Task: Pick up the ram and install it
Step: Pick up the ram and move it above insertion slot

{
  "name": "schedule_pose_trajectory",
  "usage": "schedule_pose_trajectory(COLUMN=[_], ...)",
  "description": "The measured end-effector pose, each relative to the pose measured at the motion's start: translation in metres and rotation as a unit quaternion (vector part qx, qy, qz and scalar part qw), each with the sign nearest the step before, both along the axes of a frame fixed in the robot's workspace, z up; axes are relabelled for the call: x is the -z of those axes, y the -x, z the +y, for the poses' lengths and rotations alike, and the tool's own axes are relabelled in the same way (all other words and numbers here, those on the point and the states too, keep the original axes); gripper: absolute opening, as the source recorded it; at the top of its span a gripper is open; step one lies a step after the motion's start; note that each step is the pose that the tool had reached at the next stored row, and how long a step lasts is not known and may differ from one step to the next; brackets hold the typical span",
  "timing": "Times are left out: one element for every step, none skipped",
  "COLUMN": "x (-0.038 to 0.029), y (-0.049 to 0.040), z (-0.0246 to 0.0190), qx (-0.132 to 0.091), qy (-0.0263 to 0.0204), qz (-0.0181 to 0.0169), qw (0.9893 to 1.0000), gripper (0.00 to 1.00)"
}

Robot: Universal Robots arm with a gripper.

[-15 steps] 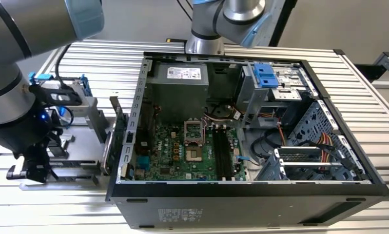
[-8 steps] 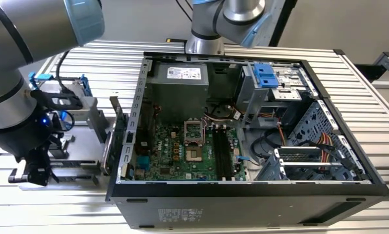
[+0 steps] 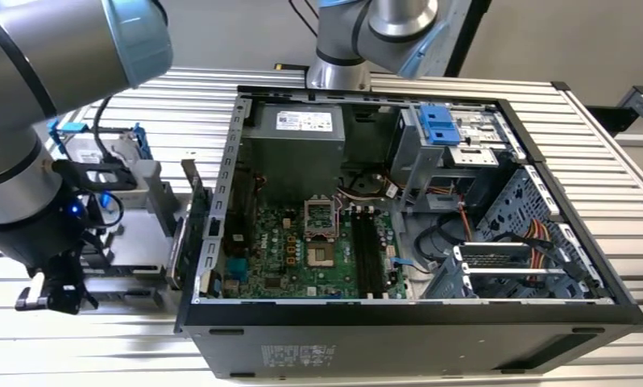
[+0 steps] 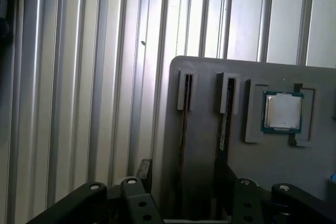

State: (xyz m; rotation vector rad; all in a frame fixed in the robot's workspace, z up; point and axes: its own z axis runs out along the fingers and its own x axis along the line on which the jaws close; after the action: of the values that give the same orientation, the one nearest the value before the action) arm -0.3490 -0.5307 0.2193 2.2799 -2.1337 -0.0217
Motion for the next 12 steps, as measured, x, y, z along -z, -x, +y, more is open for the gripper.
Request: schedule_pose_trajectory(x=[0.0012, 0.0026, 0.0039, 0.005, 0.0062, 0.0073, 0.0084, 0.0094, 0.0104, 0.0117, 0.0129, 0.0141], y=[0.0007, 0.0014, 0.0021, 0.0028, 0.0034, 0.0038, 0.0042, 0.0046, 0.0047, 0.0048, 0.0049, 0.005], z=[-0.0001, -0.0002, -0.0003, -0.0004, -0.0005, -0.0006, -0.0007, -0.0008, -0.0008, -0.0008, -0.0008, -0.0008], qx=[0.0, 0.0, 0.0, 0.0, 0.0, 0.0, 0.0, 0.0, 0.0, 0.0, 0.0, 0.0], qy=[0.0, 0.0, 0.0, 0.0, -0.0001, 0.0, 0.0, 0.0, 0.0001, 0.0, 0.0, 0.0], qz=[0.0001, 0.0, -0.0001, 0.0, -0.0001, -0.0001, 0.0, 0.0, 0.0, -0.0001, -0.0001, 0.0], qw=[1.0, 1.0, 1.0, 1.0, 1.0, 1.0, 1.0, 1.0, 1.0, 1.0, 1.0, 1.0], gripper=[1.0, 1.0, 1.0, 1.0, 1.0, 1.0, 1.0, 1.0, 1.0, 1.0, 1.0, 1.0])
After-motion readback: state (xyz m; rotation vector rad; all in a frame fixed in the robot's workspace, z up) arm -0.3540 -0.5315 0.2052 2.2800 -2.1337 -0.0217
